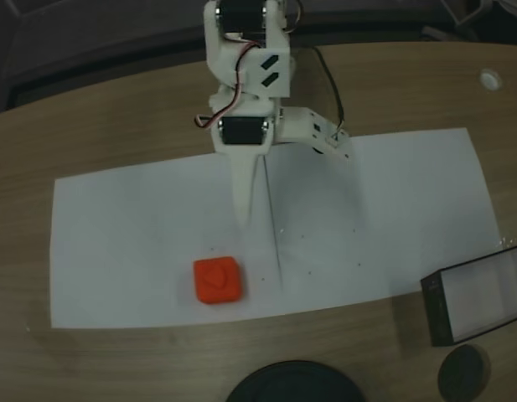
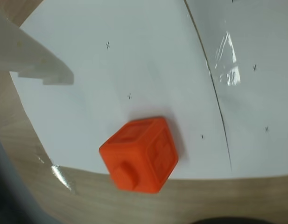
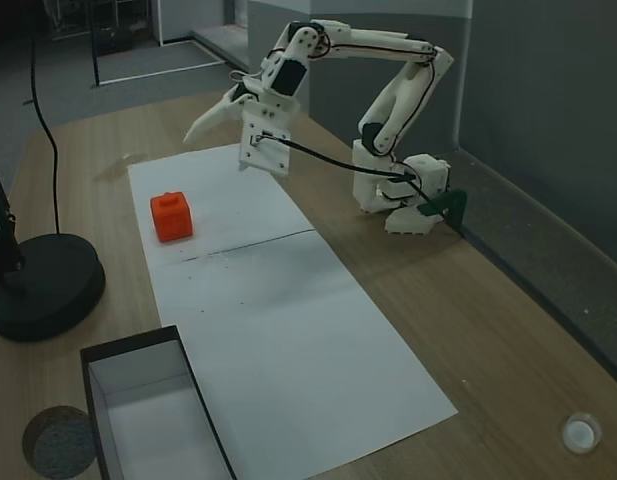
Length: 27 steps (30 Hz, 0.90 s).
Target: Grab a orange square and put it in the box.
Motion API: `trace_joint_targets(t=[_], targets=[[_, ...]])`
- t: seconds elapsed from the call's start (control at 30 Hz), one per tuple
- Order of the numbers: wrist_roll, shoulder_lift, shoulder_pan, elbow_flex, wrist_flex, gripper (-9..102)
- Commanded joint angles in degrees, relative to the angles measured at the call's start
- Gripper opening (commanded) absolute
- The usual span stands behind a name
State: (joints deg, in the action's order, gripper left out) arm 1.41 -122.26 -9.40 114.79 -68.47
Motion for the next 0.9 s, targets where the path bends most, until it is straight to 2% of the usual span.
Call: trace_joint_targets(t=[0.0, 0.17, 0.37, 0.87], targets=[[-1.4, 11.9, -0.1, -13.8, -5.3, 37], [-3.6, 23.9, -0.5, -25.0, -8.8, 37], [-3.3, 35.3, -0.6, -34.4, -8.5, 37], [-6.2, 53.3, -6.9, -49.8, -8.6, 37]])
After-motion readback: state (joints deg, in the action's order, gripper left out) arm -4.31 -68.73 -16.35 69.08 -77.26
